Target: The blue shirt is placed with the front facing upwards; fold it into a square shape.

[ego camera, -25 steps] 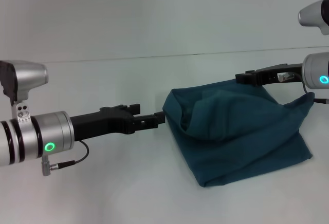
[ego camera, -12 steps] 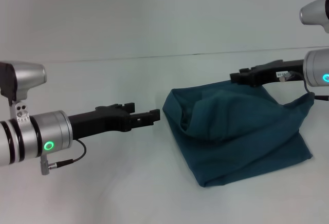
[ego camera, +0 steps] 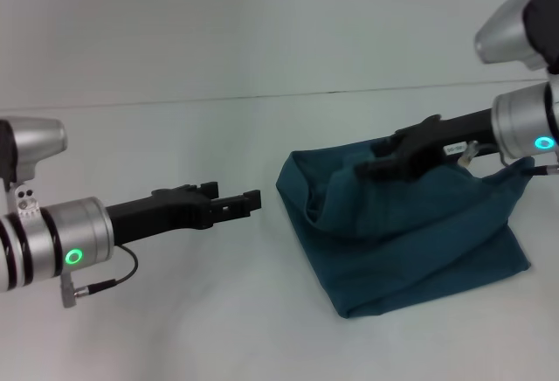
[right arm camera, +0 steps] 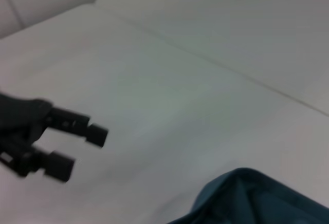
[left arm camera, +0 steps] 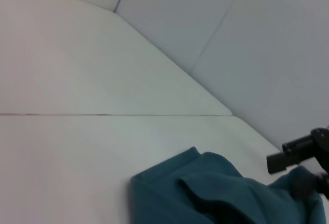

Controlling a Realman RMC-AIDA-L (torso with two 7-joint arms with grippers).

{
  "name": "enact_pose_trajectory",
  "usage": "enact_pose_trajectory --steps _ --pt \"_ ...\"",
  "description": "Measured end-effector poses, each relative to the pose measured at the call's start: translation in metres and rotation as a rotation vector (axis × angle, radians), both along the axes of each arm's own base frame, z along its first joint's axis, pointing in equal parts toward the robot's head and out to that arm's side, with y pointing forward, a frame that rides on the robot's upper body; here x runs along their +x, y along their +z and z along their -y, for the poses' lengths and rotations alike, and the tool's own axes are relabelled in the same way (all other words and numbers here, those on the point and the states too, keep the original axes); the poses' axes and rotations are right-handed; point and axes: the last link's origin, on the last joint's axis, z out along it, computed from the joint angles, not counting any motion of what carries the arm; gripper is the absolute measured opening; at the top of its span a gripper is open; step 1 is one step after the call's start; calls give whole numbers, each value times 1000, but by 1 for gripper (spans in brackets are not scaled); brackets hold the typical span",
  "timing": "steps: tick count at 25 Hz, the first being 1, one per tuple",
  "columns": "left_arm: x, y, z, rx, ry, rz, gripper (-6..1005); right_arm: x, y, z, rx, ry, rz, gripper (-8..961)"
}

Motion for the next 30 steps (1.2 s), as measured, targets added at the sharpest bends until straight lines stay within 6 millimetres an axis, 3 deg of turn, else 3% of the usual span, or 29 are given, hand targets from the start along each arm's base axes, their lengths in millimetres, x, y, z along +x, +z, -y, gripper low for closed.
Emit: enact_pose_trajectory --steps 1,4,9,30 --pt "-2 0 1 1 6 3 949 -3 -3 1 -18 15 11 357" --pt "-8 2 3 3 22 3 949 -12 -10 3 -54 57 48 592" --pt "-13 5 7 -4 28 1 949 -21 -20 1 -76 88 92 746" --pt "-14 6 7 6 37 11 949 -32 -39 9 -137 194 177 728"
